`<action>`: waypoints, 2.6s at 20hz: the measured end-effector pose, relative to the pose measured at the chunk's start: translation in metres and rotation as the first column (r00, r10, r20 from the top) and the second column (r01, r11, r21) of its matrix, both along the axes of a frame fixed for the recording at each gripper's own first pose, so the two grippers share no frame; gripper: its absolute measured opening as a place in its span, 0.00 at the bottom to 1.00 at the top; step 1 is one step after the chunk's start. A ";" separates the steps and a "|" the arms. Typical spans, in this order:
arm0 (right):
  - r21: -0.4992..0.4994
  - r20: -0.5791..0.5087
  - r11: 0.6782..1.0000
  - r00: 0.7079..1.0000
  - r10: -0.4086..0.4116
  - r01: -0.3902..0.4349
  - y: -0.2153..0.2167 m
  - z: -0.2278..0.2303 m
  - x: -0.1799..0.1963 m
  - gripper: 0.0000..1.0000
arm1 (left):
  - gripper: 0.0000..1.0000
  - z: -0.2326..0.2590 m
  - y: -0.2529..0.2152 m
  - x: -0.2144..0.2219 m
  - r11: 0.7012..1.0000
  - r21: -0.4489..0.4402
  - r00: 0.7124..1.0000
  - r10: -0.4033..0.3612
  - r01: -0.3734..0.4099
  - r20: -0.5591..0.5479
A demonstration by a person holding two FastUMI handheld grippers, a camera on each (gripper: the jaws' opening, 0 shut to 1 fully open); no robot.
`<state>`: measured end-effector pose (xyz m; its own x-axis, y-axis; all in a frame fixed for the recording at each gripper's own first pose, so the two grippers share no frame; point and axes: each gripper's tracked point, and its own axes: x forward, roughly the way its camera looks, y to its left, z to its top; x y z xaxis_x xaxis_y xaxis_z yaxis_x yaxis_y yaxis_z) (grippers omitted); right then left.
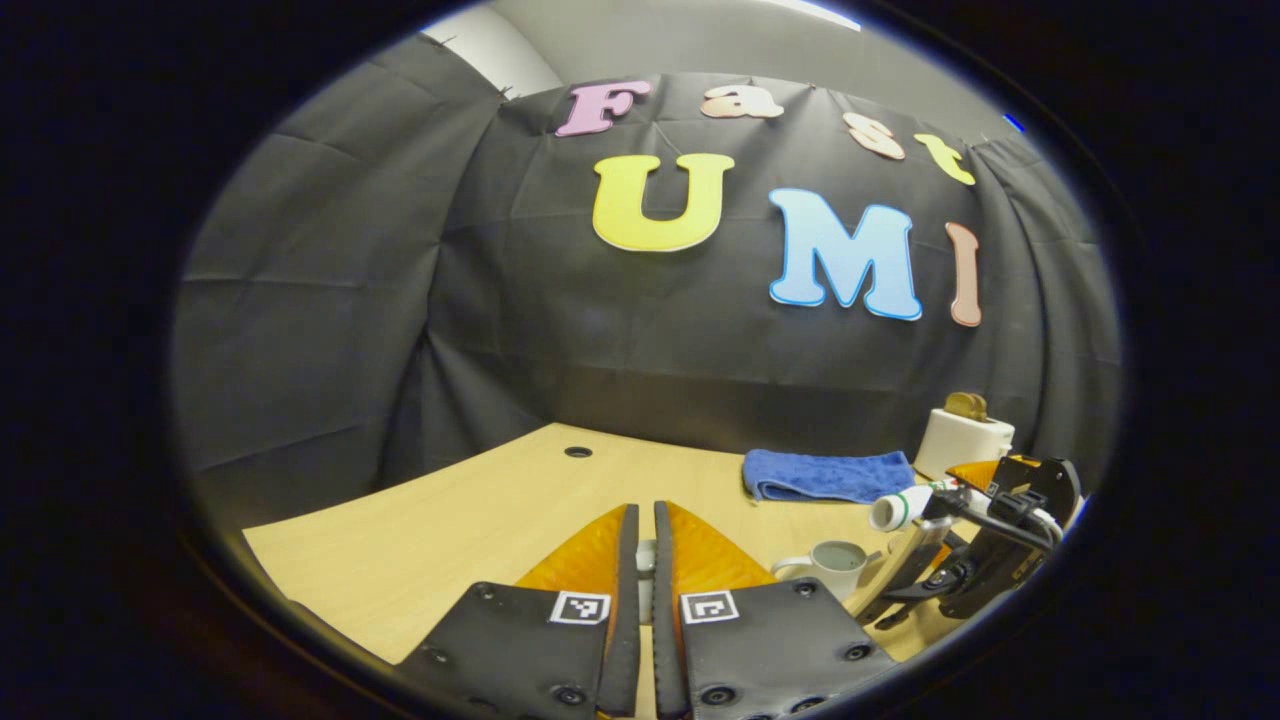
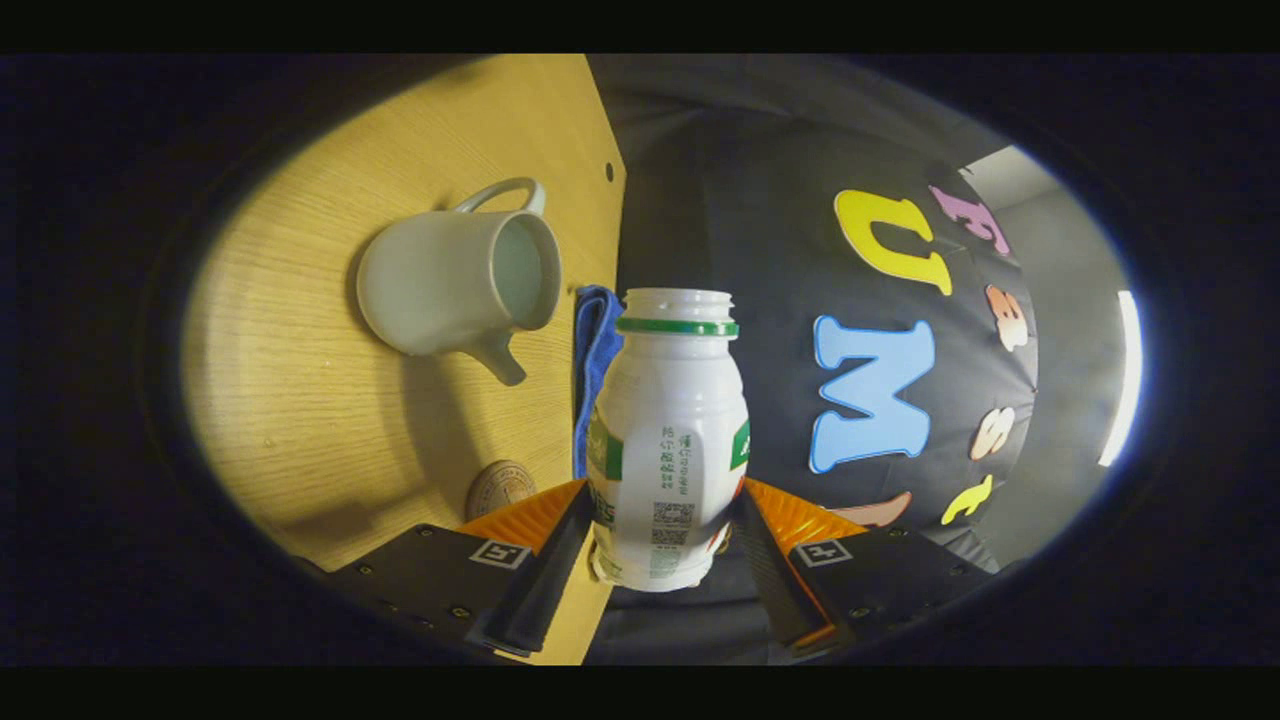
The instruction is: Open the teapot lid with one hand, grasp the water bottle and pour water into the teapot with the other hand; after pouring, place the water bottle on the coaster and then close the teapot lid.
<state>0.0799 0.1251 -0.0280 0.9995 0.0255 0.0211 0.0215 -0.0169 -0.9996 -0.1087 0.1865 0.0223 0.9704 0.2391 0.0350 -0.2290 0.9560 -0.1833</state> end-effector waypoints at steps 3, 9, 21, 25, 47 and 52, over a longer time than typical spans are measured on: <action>-0.048 0.027 0.999 1.000 0.008 -0.007 0.003 0.010 0.000 0.81 | 0.12 0.002 0.001 -0.001 1.000 0.005 1.000 0.004 -0.004 -0.001; -0.143 0.066 0.989 0.997 0.034 -0.024 0.006 0.028 0.002 0.81 | 0.12 0.002 0.002 -0.002 1.000 0.002 1.000 0.001 -0.001 -0.002; -0.227 0.103 0.973 0.992 0.071 -0.046 0.011 0.050 0.004 0.81 | 0.12 0.001 0.000 -0.001 1.000 0.000 1.000 -0.007 0.007 -0.004; -0.238 0.120 0.970 0.990 0.079 -0.049 0.013 0.059 0.005 0.81 | 0.16 0.000 -0.001 -0.001 1.000 0.000 1.000 -0.008 0.008 -0.005; -0.286 0.129 0.957 0.987 0.093 -0.052 0.011 0.069 0.009 0.81 | 0.12 -0.006 -0.003 0.004 1.000 0.005 1.000 -0.014 0.014 -0.028; -0.302 0.128 0.952 0.987 0.101 -0.058 0.014 0.071 0.010 0.81 | 0.12 -0.007 -0.004 0.004 1.000 0.008 0.999 -0.016 0.017 -0.033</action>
<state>0.0900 0.1392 0.0431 0.9814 0.1312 0.1399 0.1741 -0.3042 -0.9366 -0.1049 0.1823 0.0150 0.9748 0.2228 0.0052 -0.2188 0.9612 -0.1680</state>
